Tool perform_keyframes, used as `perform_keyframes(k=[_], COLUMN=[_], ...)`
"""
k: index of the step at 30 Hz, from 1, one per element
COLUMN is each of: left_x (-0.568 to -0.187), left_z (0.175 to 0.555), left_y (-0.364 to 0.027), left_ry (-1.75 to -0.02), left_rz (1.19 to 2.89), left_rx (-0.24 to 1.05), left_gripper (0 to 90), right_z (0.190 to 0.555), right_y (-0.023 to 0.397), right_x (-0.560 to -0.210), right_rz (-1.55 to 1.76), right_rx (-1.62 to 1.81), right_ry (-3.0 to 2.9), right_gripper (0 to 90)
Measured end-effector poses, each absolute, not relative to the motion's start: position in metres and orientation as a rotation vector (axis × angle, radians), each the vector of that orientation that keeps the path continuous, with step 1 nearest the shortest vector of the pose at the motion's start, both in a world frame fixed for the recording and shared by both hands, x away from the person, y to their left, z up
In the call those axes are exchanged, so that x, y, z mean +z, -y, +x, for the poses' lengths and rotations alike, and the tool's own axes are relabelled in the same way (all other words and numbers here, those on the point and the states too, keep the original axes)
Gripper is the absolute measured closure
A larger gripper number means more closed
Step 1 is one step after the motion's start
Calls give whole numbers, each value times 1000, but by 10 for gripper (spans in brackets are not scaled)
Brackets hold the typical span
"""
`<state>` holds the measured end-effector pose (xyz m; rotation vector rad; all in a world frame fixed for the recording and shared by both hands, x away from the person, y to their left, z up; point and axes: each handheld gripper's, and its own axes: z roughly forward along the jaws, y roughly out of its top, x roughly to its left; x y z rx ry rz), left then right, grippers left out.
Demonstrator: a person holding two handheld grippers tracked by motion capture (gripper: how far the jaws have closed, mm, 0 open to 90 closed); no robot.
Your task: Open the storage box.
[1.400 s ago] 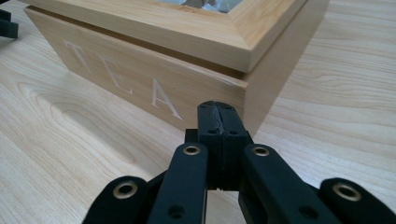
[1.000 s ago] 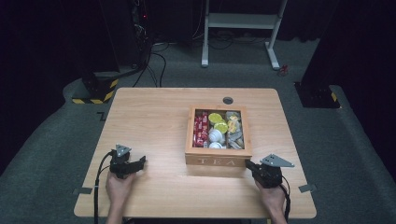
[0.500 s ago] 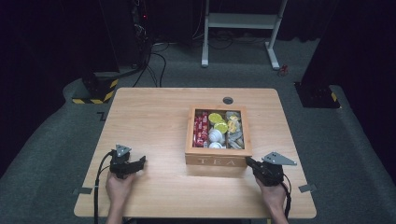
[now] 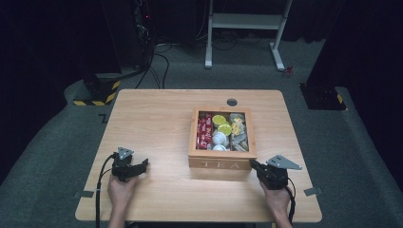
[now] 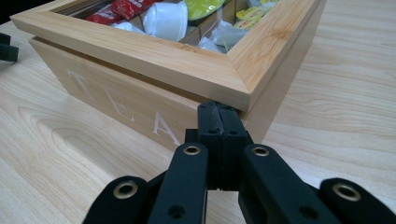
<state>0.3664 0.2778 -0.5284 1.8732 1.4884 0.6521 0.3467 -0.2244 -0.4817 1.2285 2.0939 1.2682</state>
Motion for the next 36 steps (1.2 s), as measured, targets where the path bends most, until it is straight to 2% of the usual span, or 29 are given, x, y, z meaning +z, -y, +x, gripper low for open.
perform_keyframes(k=[36], left_x=[-528], left_z=[366], left_y=[-278], left_ry=[-1491], left_rz=[1863], left_rx=[644], left_gripper=[242], right_z=[362], right_y=[216], right_x=[-455], right_rz=[1158], right_rx=[1271], right_ry=[-2060], right_gripper=[900])
